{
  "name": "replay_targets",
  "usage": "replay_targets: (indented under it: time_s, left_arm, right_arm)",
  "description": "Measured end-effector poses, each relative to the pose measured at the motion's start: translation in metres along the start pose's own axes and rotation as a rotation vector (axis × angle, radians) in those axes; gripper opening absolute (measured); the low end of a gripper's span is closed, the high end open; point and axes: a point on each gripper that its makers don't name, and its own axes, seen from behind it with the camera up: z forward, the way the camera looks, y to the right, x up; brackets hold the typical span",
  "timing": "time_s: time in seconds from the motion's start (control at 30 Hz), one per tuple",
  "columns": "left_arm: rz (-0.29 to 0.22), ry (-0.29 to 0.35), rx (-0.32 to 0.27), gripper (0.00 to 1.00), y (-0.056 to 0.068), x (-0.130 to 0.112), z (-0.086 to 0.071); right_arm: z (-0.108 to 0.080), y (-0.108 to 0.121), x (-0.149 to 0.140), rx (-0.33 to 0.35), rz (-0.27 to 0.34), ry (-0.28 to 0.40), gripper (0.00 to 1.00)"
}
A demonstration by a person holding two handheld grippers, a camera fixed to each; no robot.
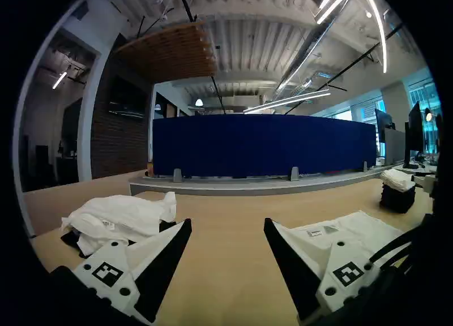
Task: Fold towel
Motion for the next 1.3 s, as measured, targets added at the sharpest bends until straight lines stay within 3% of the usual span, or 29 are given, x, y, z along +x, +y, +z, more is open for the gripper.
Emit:
replay_targets:
  time_s: [0.1, 0.2, 0.4, 0.7, 0.8, 1.0, 1.3]
  left_arm:
    - [-0.002, -0.001, 0.010, 0.95, 0.000, 0.003, 0.002]
    - [-0.002, 0.012, -0.003, 0.95, 0.004, 0.022, 0.004]
    - [0.008, 0.013, -0.031, 0.95, 0.012, 0.078, 0.007]
    - [0.027, -0.022, -0.077, 0.95, 0.022, 0.170, 0.008]
    - [0.038, -0.057, -0.100, 0.95, 0.026, 0.184, 0.008]
    - [0.081, -0.112, -0.149, 0.95, 0.036, 0.200, 0.007]
    - [0.114, -0.158, -0.235, 0.95, 0.057, 0.198, 0.012]
  right_arm:
    - [0.000, 0.006, 0.002, -0.019, -0.007, -0.001, 1.00]
    - [-0.001, 0.011, 0.020, -0.044, -0.014, -0.003, 1.00]
    - [-0.002, 0.016, 0.086, -0.065, -0.008, 0.029, 0.99]
    - [-0.006, -0.004, 0.167, -0.008, 0.010, -0.024, 0.99]
    - [-0.006, -0.011, 0.187, 0.020, 0.016, -0.041, 1.00]
    - [-0.009, -0.023, 0.201, 0.075, 0.019, -0.108, 0.99]
    - [-0.017, -0.026, 0.194, 0.126, 0.001, -0.175, 1.00]
